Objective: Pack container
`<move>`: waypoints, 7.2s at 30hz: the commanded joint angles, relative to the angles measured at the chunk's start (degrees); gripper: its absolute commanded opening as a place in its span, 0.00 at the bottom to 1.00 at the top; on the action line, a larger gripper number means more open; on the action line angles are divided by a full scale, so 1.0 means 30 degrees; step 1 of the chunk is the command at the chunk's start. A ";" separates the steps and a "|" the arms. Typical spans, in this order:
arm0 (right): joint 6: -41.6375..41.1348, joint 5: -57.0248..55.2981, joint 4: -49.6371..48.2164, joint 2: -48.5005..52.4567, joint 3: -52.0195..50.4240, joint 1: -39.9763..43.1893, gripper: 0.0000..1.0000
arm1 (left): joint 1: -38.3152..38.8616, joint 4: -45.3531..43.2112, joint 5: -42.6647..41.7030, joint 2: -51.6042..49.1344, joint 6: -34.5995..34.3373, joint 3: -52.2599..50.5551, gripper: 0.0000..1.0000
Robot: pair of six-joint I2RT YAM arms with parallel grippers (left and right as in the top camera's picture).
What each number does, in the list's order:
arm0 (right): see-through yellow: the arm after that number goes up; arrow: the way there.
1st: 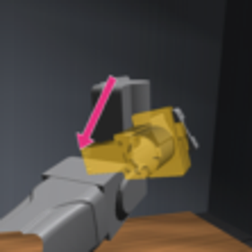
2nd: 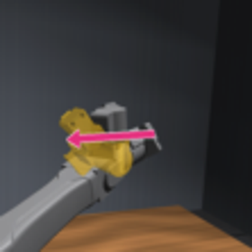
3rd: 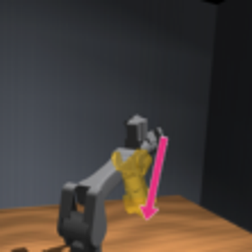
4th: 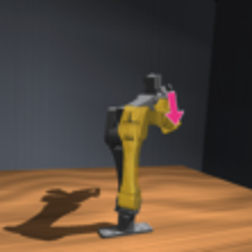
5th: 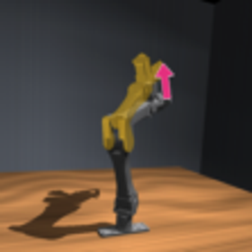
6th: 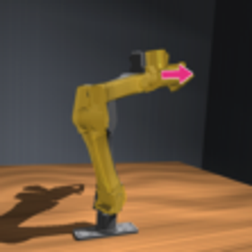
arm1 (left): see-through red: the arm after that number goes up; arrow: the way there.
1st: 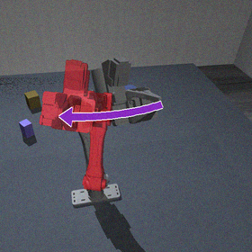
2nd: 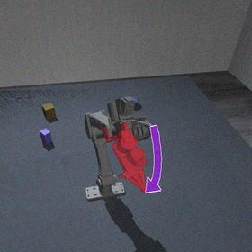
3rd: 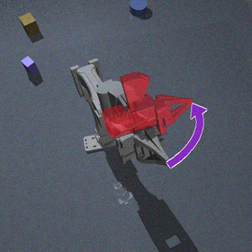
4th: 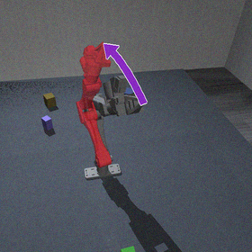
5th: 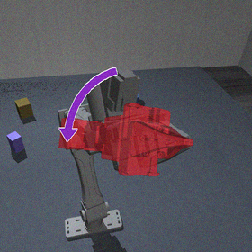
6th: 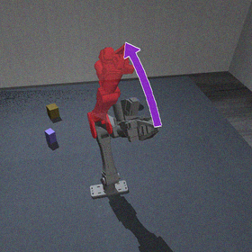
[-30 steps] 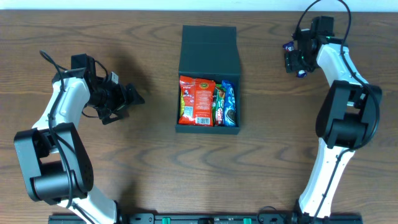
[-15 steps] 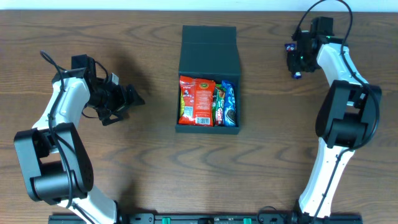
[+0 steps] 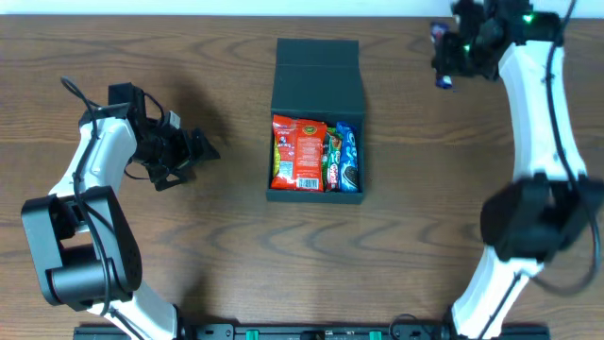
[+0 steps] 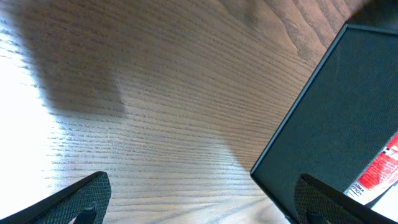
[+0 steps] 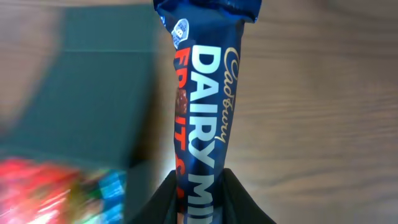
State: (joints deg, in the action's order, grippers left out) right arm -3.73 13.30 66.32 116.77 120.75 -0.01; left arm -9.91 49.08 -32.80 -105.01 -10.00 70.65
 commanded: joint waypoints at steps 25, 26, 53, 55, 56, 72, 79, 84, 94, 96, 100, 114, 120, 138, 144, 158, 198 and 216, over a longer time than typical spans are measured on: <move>-0.9901 -0.4597 0.1093 0.0182 -0.7949 -0.9515 0.13 | -0.0044 0.0233 0.0051 0.0087 0.1224 0.0401 0.95; -0.9901 -0.4605 0.1020 0.0182 -0.7949 -0.9500 0.13 | -0.0044 0.0277 0.0051 0.0087 0.1224 0.0401 0.95; -0.6229 -0.7344 -0.2040 -0.4102 -0.2849 -0.4517 0.28 | -0.0007 -0.9741 -1.0550 0.0087 -0.0998 0.0758 0.56; -0.6229 -0.6739 -0.2696 -0.3657 -0.3745 -0.3446 0.02 | 0.0117 -1.3289 -1.0513 0.0080 -0.3912 0.0758 0.10; -0.6171 -0.6135 -0.3067 -0.3432 -0.4189 -0.3009 0.01 | 0.0248 -1.4848 -1.0229 0.0080 -0.5085 0.0758 0.06; -0.4160 0.6550 -1.0178 0.4466 -0.6659 0.0270 0.01 | 0.4036 -1.9081 -0.0503 -0.1173 -0.9974 0.1239 0.06; -0.4459 0.7723 -1.0994 0.5588 -0.6659 0.0423 0.01 | 0.4867 -1.1438 0.2455 -0.3993 -0.6076 0.6091 0.06; -0.4685 0.7730 -1.1621 0.5588 -0.6659 -0.0168 0.01 | 0.5100 -0.8043 0.2754 -0.7125 -0.4721 0.9704 0.06; -0.6033 0.8728 -1.2284 0.6390 -0.6659 -0.0525 0.01 | 0.5719 -0.7286 0.1821 -0.9347 -0.4386 1.0506 0.06; -0.6280 0.8765 -1.2240 0.6586 -0.6659 -0.0539 0.02 | 0.5792 -0.7315 0.1319 -0.9471 -0.4386 1.0506 0.06; -0.6339 0.9741 -1.2342 0.6965 -0.6659 -0.0663 0.01 | 0.6025 -0.7388 0.0736 -0.9500 -0.4386 1.0506 0.06; -0.5748 1.6677 -1.6021 0.7584 -0.6659 -0.0816 0.01 | 0.6033 -0.8757 -0.0408 -0.9500 -0.4371 1.0506 0.15; -0.5734 1.9438 -1.7675 0.7584 -0.6659 -0.0736 0.01 | 0.5348 -0.9617 -0.1807 -0.9493 -0.4845 1.0506 0.15; -0.5289 2.1158 -1.8972 0.4867 -0.6353 -0.0612 0.02 | 0.4065 -1.0863 -0.5122 -0.5843 -0.2696 1.0914 0.06; -0.4947 2.1201 -1.8943 0.3803 -0.6353 -0.0554 0.02 | 0.4058 -1.0426 -0.5938 -0.5013 -0.1705 1.0914 0.06; -0.2062 1.7129 -1.2568 0.0816 -0.6353 -0.0612 0.01 | 0.4080 -0.3920 -0.5909 -0.1399 0.4692 1.0914 0.06; 0.1566 0.3759 0.2856 -1.2225 -1.0185 -0.1035 0.02 | 0.6120 0.8014 0.0393 0.6994 0.6506 0.8313 0.06; -0.3089 0.4852 0.1596 -2.8953 -2.5718 -0.1042 0.99 | 0.6936 0.4415 -0.1916 1.7340 0.5552 -0.7548 0.59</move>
State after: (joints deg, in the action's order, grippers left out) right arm -8.40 26.79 71.13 30.48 43.94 -2.81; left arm 10.72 62.67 -37.45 -53.69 8.19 48.56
